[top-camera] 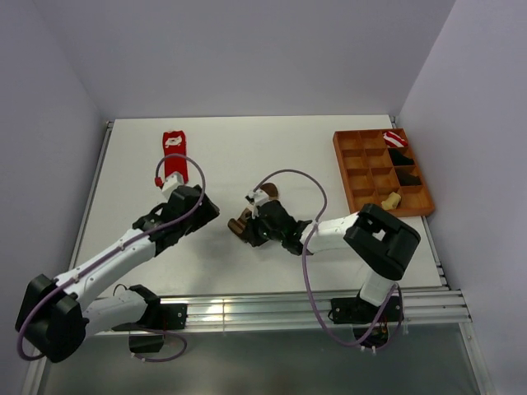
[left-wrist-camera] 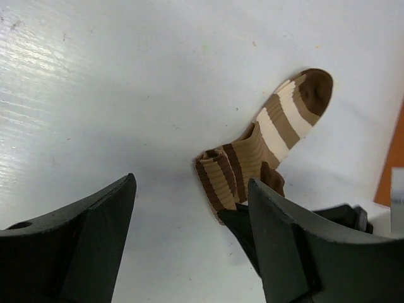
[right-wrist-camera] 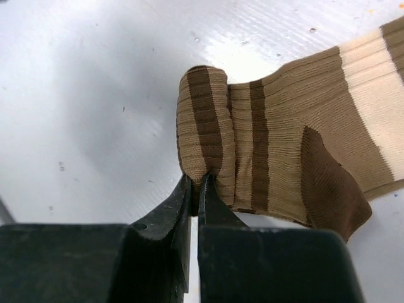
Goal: Roll the socks
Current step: Roll the sock at the center of the board.
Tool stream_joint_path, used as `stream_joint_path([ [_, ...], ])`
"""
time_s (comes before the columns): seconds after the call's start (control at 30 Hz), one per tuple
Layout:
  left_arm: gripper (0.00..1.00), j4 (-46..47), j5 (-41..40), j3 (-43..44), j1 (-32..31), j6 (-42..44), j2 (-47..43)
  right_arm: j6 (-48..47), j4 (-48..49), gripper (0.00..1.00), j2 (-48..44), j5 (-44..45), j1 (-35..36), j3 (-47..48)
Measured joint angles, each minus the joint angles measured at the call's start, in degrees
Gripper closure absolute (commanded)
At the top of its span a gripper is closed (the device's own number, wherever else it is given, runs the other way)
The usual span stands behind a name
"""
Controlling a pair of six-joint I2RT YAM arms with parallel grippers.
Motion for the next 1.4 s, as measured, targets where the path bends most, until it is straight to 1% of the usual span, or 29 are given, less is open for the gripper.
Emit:
stream_joint_path([
  [0.1, 0.22, 3.3, 0.7, -4.0, 0.0, -1.2, -3.6, 3.3, 1.1, 1.0, 0.0, -6.8, -3.6, -0.7],
  [0.27, 0.23, 8.5, 4.1, -9.7, -0.1, -3.5, -3.8, 9.7, 5.6, 1.0, 3.0, -18.0, -7.7, -1.5],
  [0.4, 0.25, 12.5, 6.3, -12.4, -1.1, -5.1, -2.1, 15.5, 12.2, 1.0, 6.7, -26.4, -11.5, -2.6],
  [0.57, 0.29, 17.5, 8.3, -13.3, -2.6, -6.8, 2.0, 21.6, 19.3, 1.0, 10.9, -33.6, -14.8, -3.6],
  [0.77, 0.34, 21.2, 9.0, -13.4, -3.4, -7.8, 7.2, 27.0, 26.1, 1.0, 14.8, -38.3, -17.0, -4.3],
  [0.9, 0.36, 22.5, 9.0, -13.3, -3.5, -8.0, 10.3, 29.6, 29.4, 1.0, 16.9, -40.7, -18.2, -4.4],
  [1.13, 0.38, 25.3, 9.1, -10.3, -3.5, -8.1, 15.7, 31.8, 32.2, 1.0, 18.9, -43.0, -19.2, -4.4],
  [1.17, 0.41, 25.6, 9.1, -10.1, -3.5, -8.1, 16.1, 31.9, 32.4, 1.0, 19.1, -43.2, -19.3, -4.4],
  [1.23, 0.42, 26.5, 9.2, -9.6, -3.5, -8.2, 17.2, 32.2, 32.7, 1.0, 19.3, -43.5, -19.5, -4.3],
  [1.33, 0.5, 27.3, 9.5, -8.7, -3.5, -8.2, 18.9, 32.3, 32.7, 1.0, 19.3, -43.7, -19.6, -4.3],
  [1.4, 0.62, 27.6, 9.8, -8.3, -3.5, -8.5, 19.9, 32.3, 32.6, 1.0, 19.3, -43.7, -19.7, -4.3],
])
